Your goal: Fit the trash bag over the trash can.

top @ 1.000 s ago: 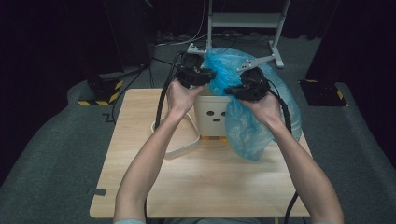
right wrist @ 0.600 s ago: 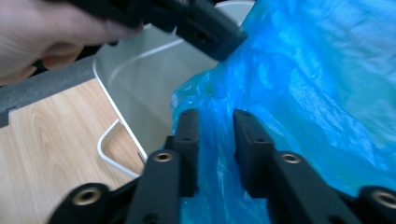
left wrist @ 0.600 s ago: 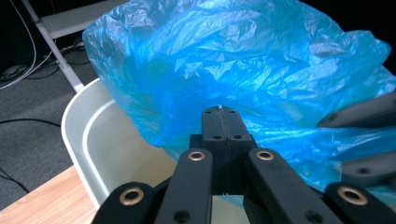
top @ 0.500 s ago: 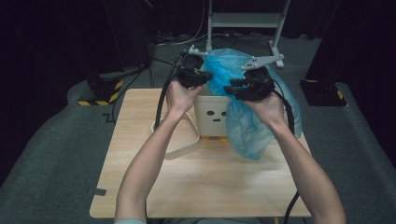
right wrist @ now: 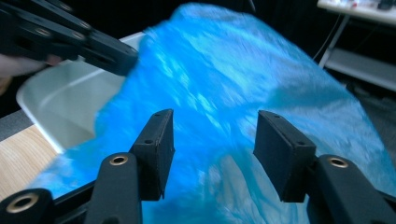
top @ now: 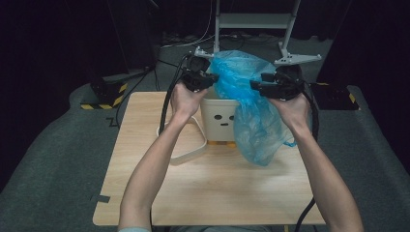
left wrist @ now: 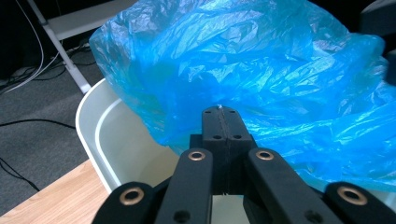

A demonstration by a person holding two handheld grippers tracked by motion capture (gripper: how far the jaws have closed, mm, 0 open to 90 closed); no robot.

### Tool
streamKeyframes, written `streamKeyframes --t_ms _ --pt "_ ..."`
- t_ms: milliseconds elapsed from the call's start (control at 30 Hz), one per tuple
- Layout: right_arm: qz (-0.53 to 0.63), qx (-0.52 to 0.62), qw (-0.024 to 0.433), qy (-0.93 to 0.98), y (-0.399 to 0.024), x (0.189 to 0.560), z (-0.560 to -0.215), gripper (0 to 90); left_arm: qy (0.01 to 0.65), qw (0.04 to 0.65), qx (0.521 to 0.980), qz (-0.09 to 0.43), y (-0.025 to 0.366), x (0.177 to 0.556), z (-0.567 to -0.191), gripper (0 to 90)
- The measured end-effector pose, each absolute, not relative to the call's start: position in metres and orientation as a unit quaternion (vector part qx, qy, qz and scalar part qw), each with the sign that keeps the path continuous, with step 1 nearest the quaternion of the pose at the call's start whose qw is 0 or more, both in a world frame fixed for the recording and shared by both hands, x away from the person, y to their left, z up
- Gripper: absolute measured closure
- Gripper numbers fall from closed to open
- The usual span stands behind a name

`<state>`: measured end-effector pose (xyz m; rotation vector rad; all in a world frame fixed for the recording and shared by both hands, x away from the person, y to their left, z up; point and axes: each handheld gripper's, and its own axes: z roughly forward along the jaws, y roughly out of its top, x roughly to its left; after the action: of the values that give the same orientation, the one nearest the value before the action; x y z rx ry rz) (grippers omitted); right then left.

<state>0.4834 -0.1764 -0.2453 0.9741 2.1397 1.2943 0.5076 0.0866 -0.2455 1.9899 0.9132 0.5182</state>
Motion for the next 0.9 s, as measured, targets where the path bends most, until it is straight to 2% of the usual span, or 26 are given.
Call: streamKeyframes --t_ms 133,300,400,567,767,833,900 --pt "0.461 0.355 0.209 0.786 -0.174 0.49 -0.251 66.4 0.363 0.436 0.799 0.2 0.089 0.507 -0.245 89.5" --pt "0.434 0.34 0.254 0.795 -0.168 0.483 -0.247 85.5 0.375 0.478 0.772 0.19 0.102 0.502 -0.24 60.5" --pt "0.43 0.332 0.262 0.798 -0.167 0.48 -0.245 88.7 0.375 0.482 0.767 0.198 0.106 0.499 -0.237 52.2" --pt "0.428 0.317 0.26 0.806 -0.156 0.479 -0.239 89.4 0.37 0.484 0.762 0.22 0.105 0.495 -0.231 39.8" --pt "0.414 0.296 0.244 0.826 -0.134 0.483 -0.239 89.6 0.363 0.49 0.764 0.211 0.098 0.495 -0.229 37.2" --pt "0.407 0.291 0.232 0.834 -0.127 0.487 -0.242 89.5 0.354 0.487 0.773 0.199 0.095 0.496 -0.231 47.5" --pt "0.407 0.285 0.217 0.84 -0.123 0.49 -0.246 89.4 0.353 0.477 0.781 0.195 0.09 0.499 -0.235 53.4"
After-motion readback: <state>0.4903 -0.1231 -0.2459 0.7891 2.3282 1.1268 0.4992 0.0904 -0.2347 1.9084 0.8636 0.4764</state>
